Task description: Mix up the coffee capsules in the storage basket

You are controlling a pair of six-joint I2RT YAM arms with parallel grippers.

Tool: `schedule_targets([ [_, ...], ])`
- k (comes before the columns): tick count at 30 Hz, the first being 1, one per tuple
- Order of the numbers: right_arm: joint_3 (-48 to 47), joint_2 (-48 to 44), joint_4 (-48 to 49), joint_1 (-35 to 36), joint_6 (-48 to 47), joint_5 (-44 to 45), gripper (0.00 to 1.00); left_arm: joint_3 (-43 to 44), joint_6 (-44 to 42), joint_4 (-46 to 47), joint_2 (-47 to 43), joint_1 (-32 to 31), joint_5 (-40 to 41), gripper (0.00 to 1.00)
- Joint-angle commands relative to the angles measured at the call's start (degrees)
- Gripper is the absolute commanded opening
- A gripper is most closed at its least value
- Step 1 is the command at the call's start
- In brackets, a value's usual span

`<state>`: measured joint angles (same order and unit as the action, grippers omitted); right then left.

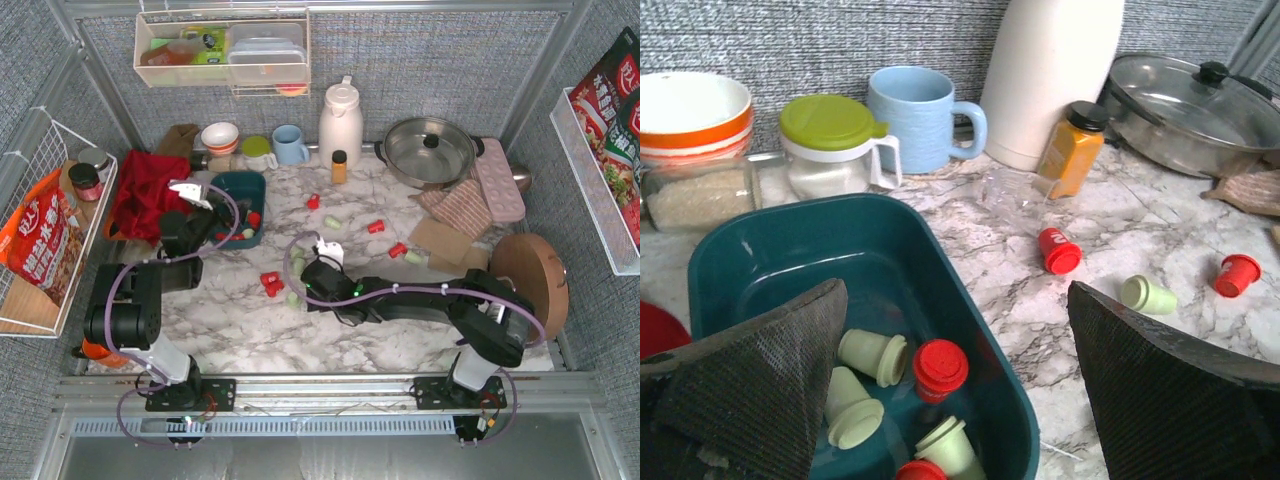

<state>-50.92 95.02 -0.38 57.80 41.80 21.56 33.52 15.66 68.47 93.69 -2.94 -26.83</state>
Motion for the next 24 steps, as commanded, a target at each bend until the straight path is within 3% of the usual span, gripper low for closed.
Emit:
schedule_targets([
  [1, 1.0, -3.1, 1.6, -0.9, 0.1, 0.8, 0.45, -0.3, -2.6, 2.4, -0.9, -1.2, -2.3, 0.99],
  [7, 3.5, -13.3, 0.7, -4.9, -3.8, 1.0, 0.45, -1.2, -6.4, 6.2, -1.4, -4.6, -9.1, 0.99],
  [15, 4.5, -30.3, 0.0, -9.7, -15.0, 1.2, 0.45, -5.6, -18.6, 17.7, -2.5, -12.1, -28.8, 0.99],
  [24, 4.8, -32.9, 6.9, -10.0, -17.5, -8.4, 0.45, -8.7, -32.2, 7.6, -10.4, -27.6, -26.6, 0.99],
])
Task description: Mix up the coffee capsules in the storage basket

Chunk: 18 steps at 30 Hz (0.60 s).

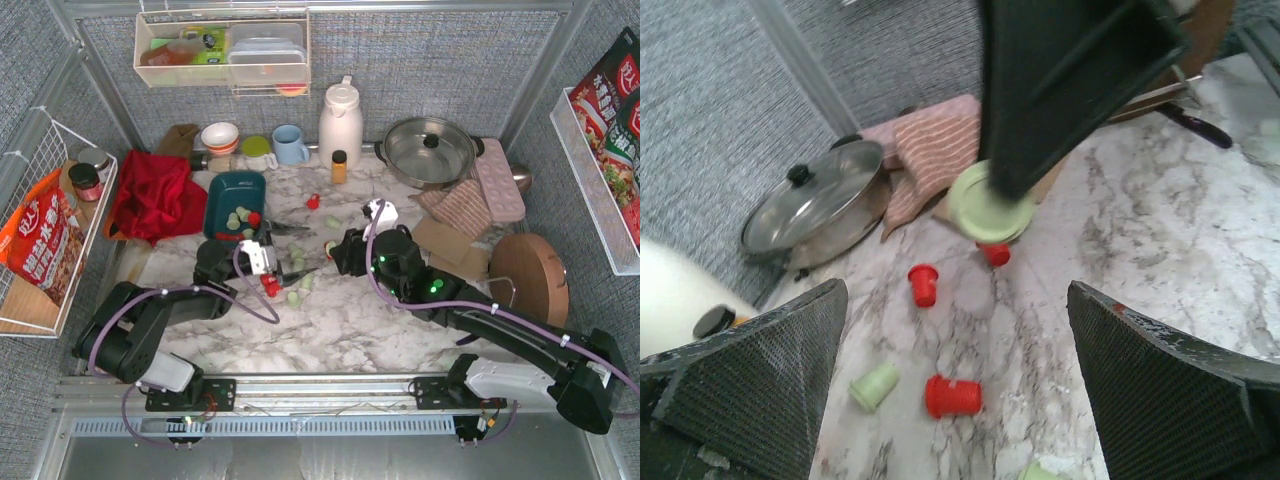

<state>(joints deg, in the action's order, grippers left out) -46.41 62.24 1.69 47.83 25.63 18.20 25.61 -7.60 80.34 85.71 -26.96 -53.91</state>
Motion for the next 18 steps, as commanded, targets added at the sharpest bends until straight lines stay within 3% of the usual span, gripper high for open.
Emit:
schedule_targets([
  [1, 0.7, 0.0, 5.9, 0.0, -1.1, -6.1, 0.45, -0.9, -10.2, -5.5, -3.0, -4.6, 1.3, 0.99],
  [7, 2.0, 0.8, 9.6, 0.2, 0.8, -10.7, 0.45, -1.2, -13.4, -7.7, -3.7, -6.3, 3.9, 0.99],
  [12, 3.3, 2.1, 13.3, 0.5, 2.7, -13.9, 0.45, -1.2, -14.3, -8.4, -4.3, -7.3, 4.0, 0.86],
  [18, 3.8, 4.3, 16.4, 0.6, 4.9, -15.9, 0.45, -1.5, -15.0, -8.8, -5.2, -8.4, 4.7, 0.80],
])
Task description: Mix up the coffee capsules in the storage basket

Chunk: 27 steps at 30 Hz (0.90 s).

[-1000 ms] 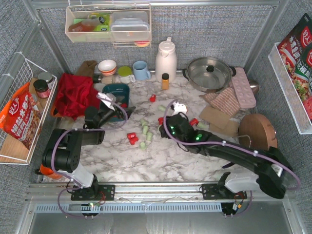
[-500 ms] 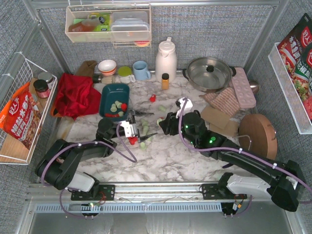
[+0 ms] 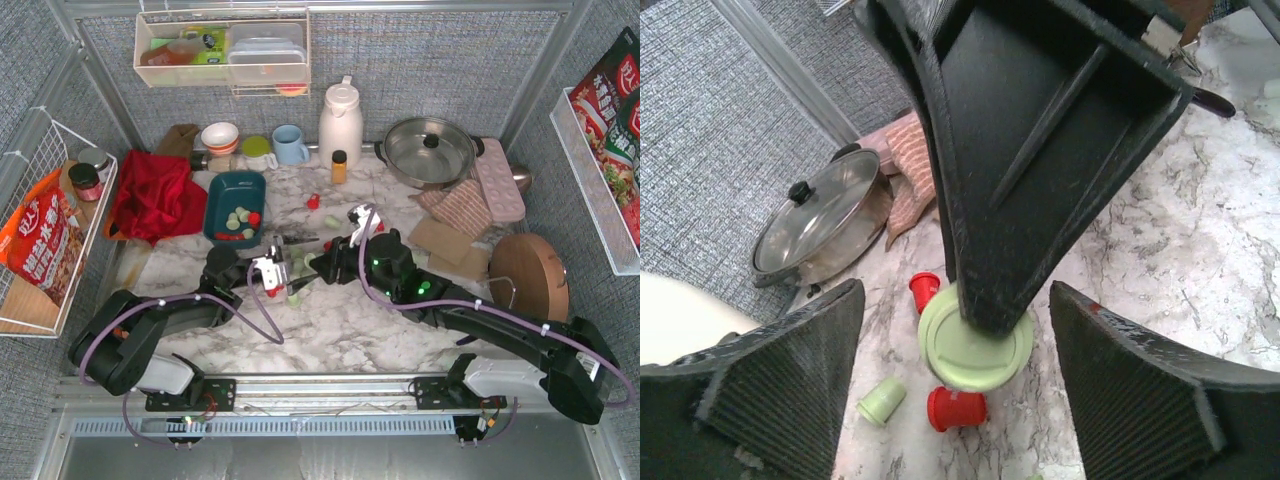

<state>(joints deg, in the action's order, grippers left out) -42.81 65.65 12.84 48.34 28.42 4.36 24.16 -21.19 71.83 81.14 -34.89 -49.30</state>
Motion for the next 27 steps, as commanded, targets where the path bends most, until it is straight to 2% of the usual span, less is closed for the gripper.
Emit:
schedule_targets([
  [1, 0.2, 1.2, 5.6, 0.1, 2.4, -2.1, 0.45, -0.1, -1.7, -0.6, -0.7, -0.5, 0.1, 0.78],
  [5, 0.0, 1.6, 6.1, 0.2, 2.8, -2.4, 0.45, 0.3, -2.9, -3.2, -1.1, -0.7, 0.1, 0.68],
  [9, 0.1, 1.1, 6.0, 0.2, 3.0, -2.0, 0.46, 1.5, -3.9, -7.4, -1.8, -0.7, 0.9, 0.52],
  [12, 0.2, 0.5, 5.5, 0.2, 2.9, -1.3, 0.48, 1.8, -4.4, -8.9, -2.0, -0.7, 1.7, 0.47],
  [18, -0.5, -0.5, 1.8, 0.1, 2.2, 1.4, 0.65, 2.0, -4.3, -10.2, -2.0, -0.5, 5.0, 0.45],
  [20, -0.6, -1.5, 0.1, 0.0, 1.4, 3.4, 0.68, 2.0, -5.2, -11.4, -1.9, 0.5, 7.0, 0.45],
  [24, -0.9, -2.6, -3.8, 0.0, -0.4, 7.1, 0.69, 2.3, -2.3, -9.1, -0.2, 7.5, 8.5, 0.45],
  [27, -2.9, -0.7, -8.8, 0.0, -2.3, 7.4, 0.68, 1.7, 4.0, -0.3, 1.9, 15.3, 11.5, 0.45],
])
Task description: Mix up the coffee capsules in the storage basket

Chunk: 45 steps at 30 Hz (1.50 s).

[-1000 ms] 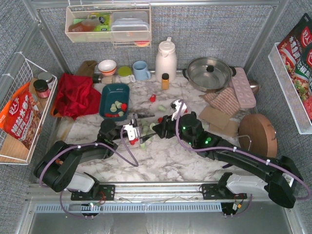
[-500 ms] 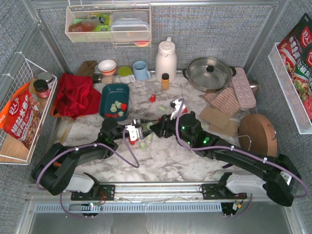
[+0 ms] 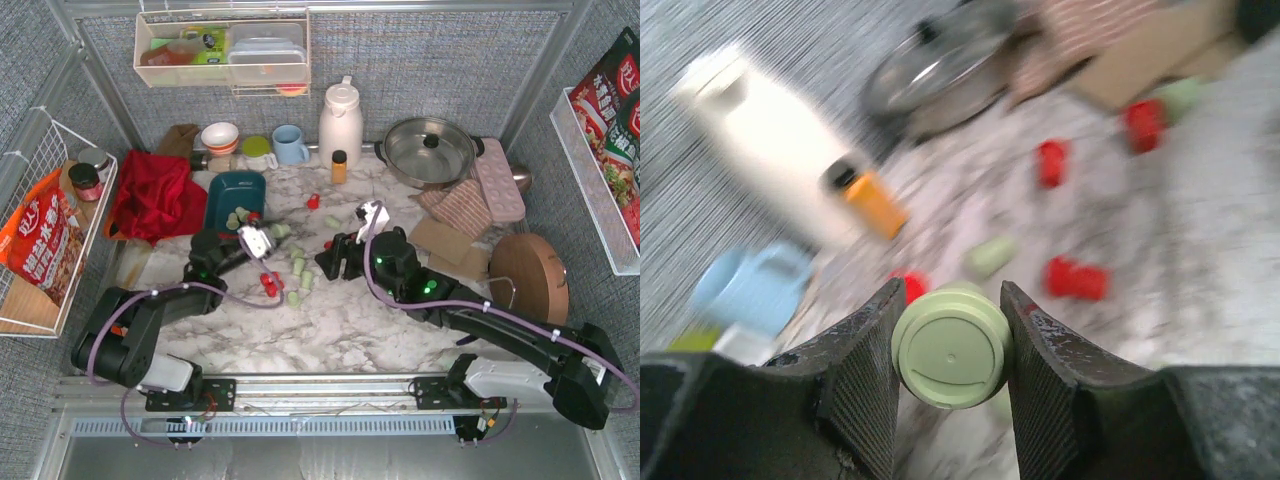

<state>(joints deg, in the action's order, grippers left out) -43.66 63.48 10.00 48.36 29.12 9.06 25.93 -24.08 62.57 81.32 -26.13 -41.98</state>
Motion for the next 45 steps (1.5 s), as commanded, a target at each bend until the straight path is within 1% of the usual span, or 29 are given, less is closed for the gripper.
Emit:
schedule_targets([
  [1, -2.9, 2.6, -7.1, 0.1, -3.5, 2.5, 0.68, -0.1, 7.9, 10.3, 2.2, 8.3, 5.0, 0.45],
  [4, -4.4, 7.4, -8.5, 0.3, -4.7, 1.4, 0.68, 1.2, 9.5, 8.4, 3.6, 13.0, 6.9, 0.52],
  [8, -6.9, 15.9, -8.6, 0.9, -5.6, 0.9, 0.68, 2.6, 13.8, 8.7, 8.2, 17.9, 7.5, 0.54],
  [11, -9.1, 22.1, -8.6, 1.6, -5.1, 1.6, 0.68, 3.6, 18.5, 9.1, 10.9, 21.3, 11.8, 0.59],
  [13, -10.1, 25.8, -8.1, 2.0, -4.3, 2.4, 0.68, 4.2, 22.8, 9.7, 12.2, 23.5, 14.4, 0.67],
  [14, -10.3, 27.3, -7.5, 2.1, -4.0, 2.8, 0.68, 4.3, 24.4, 10.6, 12.5, 24.6, 14.3, 0.72],
  [15, -10.5, 28.7, -6.7, 2.3, -3.5, 3.3, 0.67, 4.3, 25.2, 11.1, 12.7, 25.2, 14.3, 0.80],
  [16, -10.6, 29.7, -6.0, 2.4, -2.9, 3.5, 0.67, 4.3, 25.6, 11.4, 12.8, 25.5, 14.3, 0.97],
  [17, -10.8, 30.8, -5.2, 2.4, -2.6, 3.7, 0.66, 4.4, 26.0, 11.6, 12.8, 25.6, 14.3, 0.99],
  [27, -16.5, 39.6, -3.7, 2.9, -1.7, 6.1, 0.63, 4.6, 30.9, 15.4, 10.0, 25.5, 12.4, 0.99],
  [34, -20.3, 44.6, -7.9, 2.7, -0.8, 9.0, 0.57, 4.7, 31.9, 15.5, 8.7, 24.9, 11.7, 0.99],
  [43, -18.4, 43.6, -8.7, 2.1, 0.2, 9.9, 0.49, 4.8, 30.6, 15.6, 8.1, 21.4, 9.3, 0.99],
  [45, -17.7, 42.8, -8.3, 1.8, 0.1, 9.5, 0.41, 4.7, 29.6, 15.6, 8.1, 20.2, 8.2, 0.99],
])
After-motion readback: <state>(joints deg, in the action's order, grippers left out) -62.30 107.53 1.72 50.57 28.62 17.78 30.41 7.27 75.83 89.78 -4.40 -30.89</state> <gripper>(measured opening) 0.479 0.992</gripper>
